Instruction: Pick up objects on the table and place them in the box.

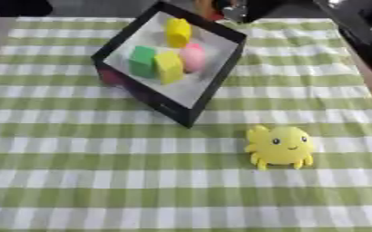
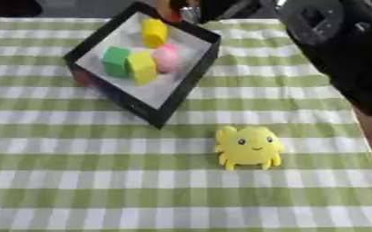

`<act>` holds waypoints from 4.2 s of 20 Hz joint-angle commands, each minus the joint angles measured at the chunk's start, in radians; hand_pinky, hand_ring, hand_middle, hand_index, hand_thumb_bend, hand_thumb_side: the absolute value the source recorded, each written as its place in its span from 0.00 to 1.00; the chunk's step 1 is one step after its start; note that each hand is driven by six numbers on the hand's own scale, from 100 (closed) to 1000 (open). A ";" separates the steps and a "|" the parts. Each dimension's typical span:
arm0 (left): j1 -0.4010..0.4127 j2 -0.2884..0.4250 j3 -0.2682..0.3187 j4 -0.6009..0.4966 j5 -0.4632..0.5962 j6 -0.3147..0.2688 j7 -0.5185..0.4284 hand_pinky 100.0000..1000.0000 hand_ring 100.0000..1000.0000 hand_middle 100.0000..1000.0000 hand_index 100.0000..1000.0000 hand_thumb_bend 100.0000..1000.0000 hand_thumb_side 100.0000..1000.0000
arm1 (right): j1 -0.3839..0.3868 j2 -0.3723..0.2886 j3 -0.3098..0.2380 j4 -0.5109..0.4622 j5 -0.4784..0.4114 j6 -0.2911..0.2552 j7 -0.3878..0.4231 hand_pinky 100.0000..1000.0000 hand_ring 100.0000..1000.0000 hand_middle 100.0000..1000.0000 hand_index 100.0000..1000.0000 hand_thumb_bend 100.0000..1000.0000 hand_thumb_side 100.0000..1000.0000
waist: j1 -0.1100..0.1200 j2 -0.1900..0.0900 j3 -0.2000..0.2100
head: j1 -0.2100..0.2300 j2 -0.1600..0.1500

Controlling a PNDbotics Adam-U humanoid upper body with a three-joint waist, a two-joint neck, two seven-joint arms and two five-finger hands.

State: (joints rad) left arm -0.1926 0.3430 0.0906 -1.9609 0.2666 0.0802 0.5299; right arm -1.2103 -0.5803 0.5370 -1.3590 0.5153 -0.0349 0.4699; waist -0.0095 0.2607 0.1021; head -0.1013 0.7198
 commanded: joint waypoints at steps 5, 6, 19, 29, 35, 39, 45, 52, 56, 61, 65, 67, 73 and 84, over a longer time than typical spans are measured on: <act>-0.027 0.039 0.011 -0.033 -0.005 -0.006 0.005 0.85 0.77 0.76 0.81 0.33 0.56 | -0.034 0.120 -0.033 0.142 0.091 -0.045 -0.022 0.72 0.60 0.58 0.61 0.00 0.00 | -0.005 -0.042 0.025 | -0.023 -0.002; -0.030 0.040 0.011 -0.034 -0.006 -0.007 0.005 0.85 0.77 0.76 0.81 0.34 0.56 | -0.032 0.136 -0.036 0.161 0.104 -0.051 -0.026 0.72 0.60 0.58 0.61 0.00 0.00 | -0.005 -0.041 0.029 | -0.026 -0.002; -0.044 0.034 0.005 -0.034 -0.005 -0.006 0.000 0.85 0.77 0.75 0.81 0.34 0.56 | 0.011 0.236 -0.038 0.318 0.236 -0.151 -0.051 0.76 0.69 0.66 0.69 0.00 0.00 | -0.011 -0.026 0.044 | -0.025 -0.009; -0.036 0.036 0.006 -0.030 -0.009 -0.004 -0.004 0.85 0.77 0.75 0.80 0.34 0.56 | 0.005 0.210 -0.060 0.301 0.290 -0.137 -0.102 0.87 0.86 0.84 0.88 0.31 0.49 | -0.006 -0.030 0.035 | -0.018 -0.005; -0.025 0.037 0.009 -0.026 -0.013 -0.003 0.000 0.85 0.76 0.75 0.80 0.34 0.56 | -0.019 0.154 -0.074 0.234 0.265 -0.111 -0.101 0.88 0.87 0.86 0.89 0.31 0.54 | -0.004 -0.038 0.023 | -0.011 0.000; -0.019 0.038 0.010 -0.023 -0.014 -0.002 0.002 0.85 0.76 0.75 0.80 0.34 0.56 | -0.028 0.105 -0.086 0.169 0.214 -0.088 -0.100 0.88 0.87 0.86 0.89 0.29 0.53 | -0.002 -0.042 0.015 | -0.004 0.003; -0.016 0.038 0.012 -0.023 -0.015 -0.001 0.005 0.85 0.76 0.75 0.80 0.34 0.56 | -0.013 0.025 -0.121 0.053 0.108 -0.035 -0.106 0.87 0.86 0.86 0.89 0.27 0.46 | -0.001 -0.043 0.005 | 0.001 0.004; -0.010 0.042 0.013 -0.021 -0.018 0.000 0.008 0.85 0.76 0.75 0.80 0.34 0.56 | 0.045 -0.137 -0.114 -0.140 -0.018 0.025 -0.076 0.86 0.85 0.84 0.88 0.27 0.42 | -0.004 -0.042 -0.010 | 0.015 0.006; -0.008 0.047 0.013 -0.021 -0.019 0.001 0.008 0.85 0.76 0.75 0.80 0.35 0.56 | 0.117 -0.267 -0.089 -0.290 -0.093 0.067 -0.038 0.86 0.85 0.84 0.88 0.27 0.42 | -0.008 -0.043 -0.024 | 0.024 0.005; -0.008 0.053 0.012 -0.021 -0.021 0.001 0.009 0.85 0.76 0.75 0.80 0.35 0.56 | 0.238 -0.417 -0.094 -0.510 -0.168 0.130 -0.013 0.85 0.84 0.83 0.87 0.26 0.43 | -0.009 -0.044 -0.043 | 0.029 0.003; -0.009 0.055 0.010 -0.020 -0.021 0.002 0.009 0.84 0.77 0.75 0.80 0.35 0.55 | 0.328 -0.503 -0.116 -0.628 -0.220 0.173 -0.018 0.85 0.84 0.82 0.87 0.25 0.45 | -0.011 -0.044 -0.057 | 0.033 0.003; -0.011 0.055 0.009 -0.020 -0.022 0.003 0.008 0.84 0.77 0.75 0.80 0.35 0.55 | 0.365 -0.531 -0.118 -0.638 -0.235 0.162 -0.025 0.85 0.84 0.82 0.87 0.24 0.45 | -0.012 -0.045 -0.062 | 0.034 0.003; -0.015 0.052 0.005 -0.019 -0.022 0.006 0.007 0.84 0.77 0.75 0.80 0.35 0.56 | 0.463 -0.575 -0.110 -0.641 -0.269 0.121 -0.038 0.85 0.83 0.82 0.87 0.21 0.48 | -0.008 -0.041 -0.062 | 0.019 0.002; -0.014 0.044 0.001 -0.016 -0.019 0.009 0.004 0.84 0.77 0.76 0.80 0.35 0.56 | 0.614 -0.593 -0.095 -0.641 -0.272 0.168 -0.024 0.84 0.83 0.83 0.87 0.22 0.52 | -0.004 -0.032 -0.062 | 0.015 0.007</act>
State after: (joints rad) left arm -0.1965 0.3696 0.0890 -1.9661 0.2501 0.0873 0.5358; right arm -0.5891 -1.1390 0.4504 -1.9846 0.2413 0.1218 0.4441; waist -0.0118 0.2549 0.0396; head -0.0836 0.7278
